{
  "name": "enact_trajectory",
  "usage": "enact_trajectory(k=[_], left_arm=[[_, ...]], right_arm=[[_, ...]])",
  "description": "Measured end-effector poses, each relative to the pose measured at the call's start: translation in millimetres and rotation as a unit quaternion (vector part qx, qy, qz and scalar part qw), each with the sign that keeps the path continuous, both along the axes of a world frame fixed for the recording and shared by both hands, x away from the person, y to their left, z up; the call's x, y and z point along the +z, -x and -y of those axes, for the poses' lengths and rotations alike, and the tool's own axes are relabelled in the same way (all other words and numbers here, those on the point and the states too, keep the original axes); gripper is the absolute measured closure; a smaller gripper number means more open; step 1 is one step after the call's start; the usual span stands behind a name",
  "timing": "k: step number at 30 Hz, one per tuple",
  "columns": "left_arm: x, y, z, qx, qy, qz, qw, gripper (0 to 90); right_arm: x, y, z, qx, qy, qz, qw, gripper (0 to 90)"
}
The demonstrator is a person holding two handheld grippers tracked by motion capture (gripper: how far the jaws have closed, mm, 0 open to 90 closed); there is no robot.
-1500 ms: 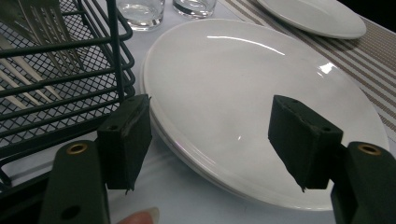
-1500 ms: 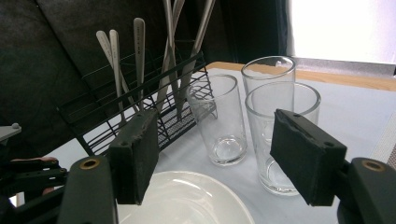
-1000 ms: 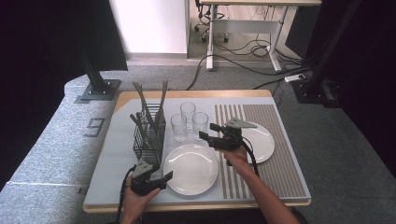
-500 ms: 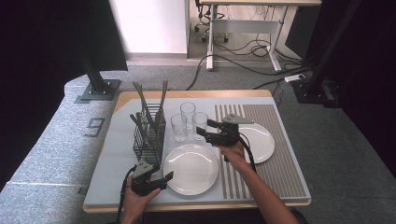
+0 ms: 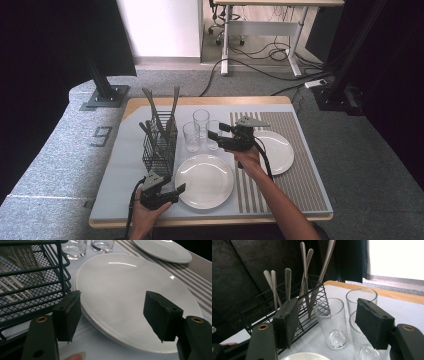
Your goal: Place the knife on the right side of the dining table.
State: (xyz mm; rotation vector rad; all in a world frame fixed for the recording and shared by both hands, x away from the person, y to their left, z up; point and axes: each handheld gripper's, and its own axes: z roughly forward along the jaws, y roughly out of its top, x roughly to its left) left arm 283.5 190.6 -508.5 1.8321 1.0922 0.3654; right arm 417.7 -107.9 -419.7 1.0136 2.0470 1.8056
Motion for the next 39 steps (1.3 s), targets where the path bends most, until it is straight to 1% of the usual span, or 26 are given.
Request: enact_trajectory(k=[4,11,24,28,33,39], left_arm=[[0.1,0.1,0.2,-0.001,0.0,0.0,1.0,30.8],[-0.4,-0.1,1.1,-0.002,-0.001,0.0,1.0,30.9],[-0.7,-0.2,2.3,-0.004,-0.004,0.0,1.0,31.3],[-0.7,-0.4,1.8,-0.003,-0.001,0.001,1.0,31.2],[-1.1,-0.8,0.8,-0.001,0.0,0.0,1.0,30.9],[-1.3,-0.8,1.2,-0.001,-0.001,-0.001,1.0,30.9]], right_arm=[[0.7,-2.2,-1.2,-0.002,-0.002,-0.003,1.0,35.1],[0.8,-6.2,-3.1,-0.004,0.002,-0.006,1.0,35.4],[3.6,-12.6,-7.8,-0.001,0.004,-0.004,1.0,37.1],[2.9,-15.2,-10.6,-0.003,0.003,-0.004,1.0,37.4],[0.3,-18.0,-15.9,-0.003,0.014,-0.004,0.9999,37.9],[3.5,-20.6,-20.7,-0.002,0.015,-0.001,0.9999,38.0]])
